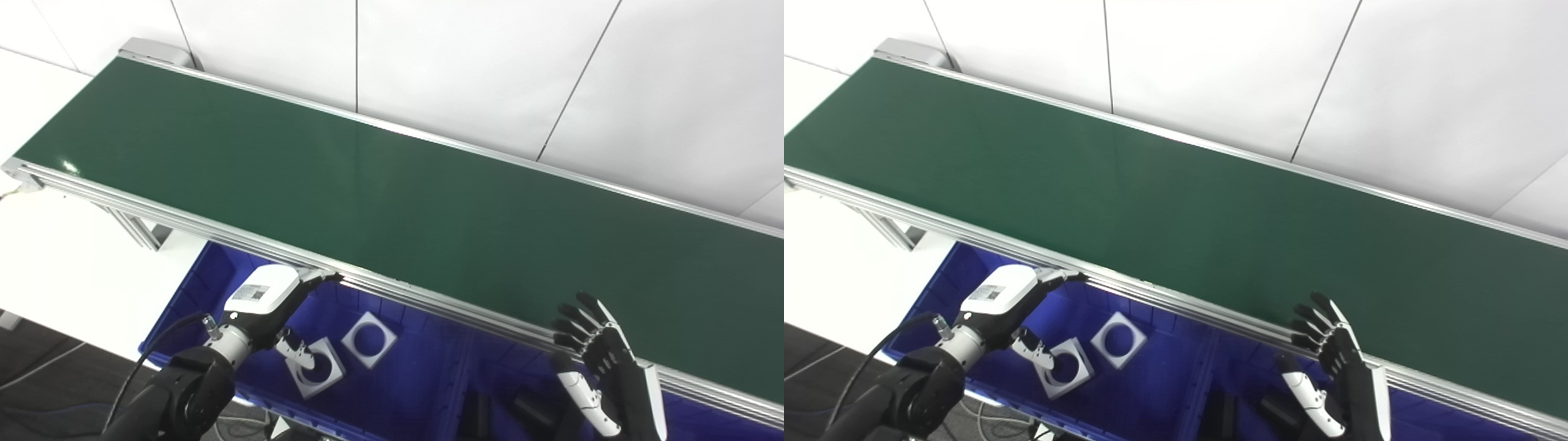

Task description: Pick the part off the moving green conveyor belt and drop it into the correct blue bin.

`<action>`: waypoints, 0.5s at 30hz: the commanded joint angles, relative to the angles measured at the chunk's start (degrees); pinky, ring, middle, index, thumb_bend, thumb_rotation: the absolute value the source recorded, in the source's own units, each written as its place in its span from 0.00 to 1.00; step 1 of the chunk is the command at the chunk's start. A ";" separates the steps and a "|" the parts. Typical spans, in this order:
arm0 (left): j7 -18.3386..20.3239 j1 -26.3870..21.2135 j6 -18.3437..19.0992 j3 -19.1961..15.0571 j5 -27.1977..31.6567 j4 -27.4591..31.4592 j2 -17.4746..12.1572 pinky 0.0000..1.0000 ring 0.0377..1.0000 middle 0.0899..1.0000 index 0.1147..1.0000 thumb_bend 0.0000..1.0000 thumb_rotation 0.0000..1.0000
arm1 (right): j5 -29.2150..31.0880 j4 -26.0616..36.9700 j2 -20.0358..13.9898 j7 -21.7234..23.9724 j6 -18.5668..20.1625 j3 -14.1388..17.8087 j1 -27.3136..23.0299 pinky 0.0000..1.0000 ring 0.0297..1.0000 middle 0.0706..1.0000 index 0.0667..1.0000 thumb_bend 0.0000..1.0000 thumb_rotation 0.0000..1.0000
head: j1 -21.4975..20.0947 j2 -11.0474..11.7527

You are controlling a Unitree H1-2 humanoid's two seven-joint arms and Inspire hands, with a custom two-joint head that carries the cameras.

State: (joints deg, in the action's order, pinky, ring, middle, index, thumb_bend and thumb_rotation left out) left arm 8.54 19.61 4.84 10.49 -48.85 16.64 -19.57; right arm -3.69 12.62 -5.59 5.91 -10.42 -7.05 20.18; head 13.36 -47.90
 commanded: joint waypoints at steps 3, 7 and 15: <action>-0.46 0.63 -0.59 -2.01 4.84 7.43 0.87 0.79 0.92 0.97 0.97 0.68 0.01 | -0.19 0.70 0.15 -0.13 -2.90 -0.11 -0.33 0.67 0.73 0.78 0.87 0.64 0.53 | -0.65 0.75; 0.48 1.21 -1.24 -2.95 11.28 13.34 2.25 0.79 0.89 0.94 0.93 0.57 0.24 | 0.19 0.31 0.16 0.05 -3.31 -0.22 -0.19 0.67 0.73 0.78 0.87 0.63 0.52 | -1.70 1.79; 5.09 -1.24 -0.59 -1.74 25.13 21.62 5.27 0.80 0.89 0.91 0.89 0.69 0.63 | -0.49 -0.47 0.45 -0.36 -4.10 -0.48 0.23 0.68 0.73 0.78 0.86 0.63 0.51 | -4.05 3.55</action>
State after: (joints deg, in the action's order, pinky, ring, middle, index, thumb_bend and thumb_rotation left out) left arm 13.55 19.47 5.46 8.31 -26.67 36.89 -14.78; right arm -4.15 11.37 -5.57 5.80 -10.87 -7.34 20.44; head 9.24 -44.30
